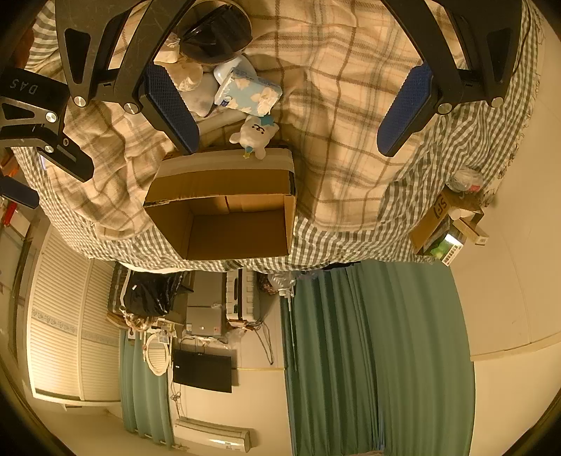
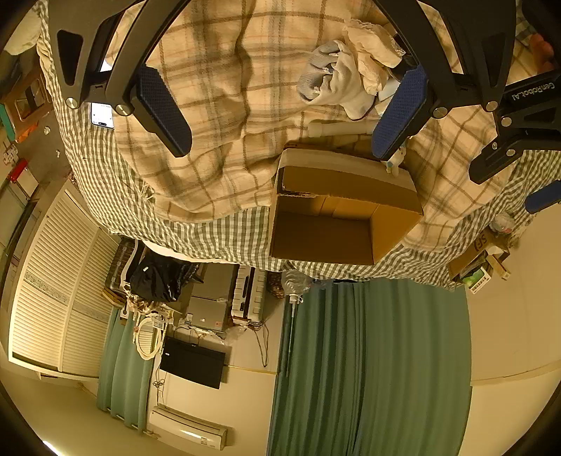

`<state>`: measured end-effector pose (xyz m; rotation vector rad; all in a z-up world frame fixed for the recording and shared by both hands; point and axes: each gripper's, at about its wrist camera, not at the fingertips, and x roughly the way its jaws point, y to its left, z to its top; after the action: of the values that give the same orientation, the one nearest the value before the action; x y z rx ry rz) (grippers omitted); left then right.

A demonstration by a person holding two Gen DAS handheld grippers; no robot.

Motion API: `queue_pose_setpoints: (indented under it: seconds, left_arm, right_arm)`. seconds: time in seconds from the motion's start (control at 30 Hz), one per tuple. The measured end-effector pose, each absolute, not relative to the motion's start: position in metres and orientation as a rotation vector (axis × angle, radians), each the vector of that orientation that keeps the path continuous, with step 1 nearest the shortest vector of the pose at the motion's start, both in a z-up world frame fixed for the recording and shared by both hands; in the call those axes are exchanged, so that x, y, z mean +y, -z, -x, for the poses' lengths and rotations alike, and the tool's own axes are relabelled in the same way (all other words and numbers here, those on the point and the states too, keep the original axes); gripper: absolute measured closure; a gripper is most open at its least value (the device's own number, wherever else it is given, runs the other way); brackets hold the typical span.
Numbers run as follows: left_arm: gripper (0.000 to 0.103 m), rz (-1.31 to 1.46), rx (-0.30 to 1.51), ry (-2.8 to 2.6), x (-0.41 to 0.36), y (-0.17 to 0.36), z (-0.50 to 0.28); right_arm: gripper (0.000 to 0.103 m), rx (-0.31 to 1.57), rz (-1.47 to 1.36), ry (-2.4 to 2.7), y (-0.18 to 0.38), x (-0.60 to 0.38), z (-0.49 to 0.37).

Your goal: Organize objects

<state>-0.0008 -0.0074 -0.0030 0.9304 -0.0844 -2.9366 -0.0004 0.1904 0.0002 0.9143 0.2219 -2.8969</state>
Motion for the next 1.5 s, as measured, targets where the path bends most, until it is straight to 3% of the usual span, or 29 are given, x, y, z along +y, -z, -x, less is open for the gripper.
queue_pose_setpoints:
  seconds: [0.63, 0.9, 1.03, 1.13, 1.5]
  left_arm:
    - [0.0, -0.949, -0.063, 2.908, -0.008, 0.003, 0.003]
    - [0.0, -0.923, -0.068, 2.899, -0.006, -0.008, 0.0]
    - [0.0, -0.908, -0.05, 2.91, -0.003, -0.017, -0.003]
    - [0.0, -0.91, -0.061, 2.919, 0.002, -0.018, -0.011]
    - [0.0, -1.281, -0.117, 2.781, 0.017, 0.072, -0.022]
  right_arm:
    - [0.0, 0.237, -0.902, 2.88, -0.002, 0.188, -0.001]
    - [0.001, 0.238, -0.847, 2.878, -0.016, 0.187, -0.009]
    - [0.001, 0.116, -0.828, 2.837, -0.034, 0.198, -0.015]
    - [0.001, 0.183, -0.801, 2.888, -0.042, 0.202, -0.023]
    - [0.0, 0.241, -0.936, 2.892, -0.014, 0.206, -0.025]
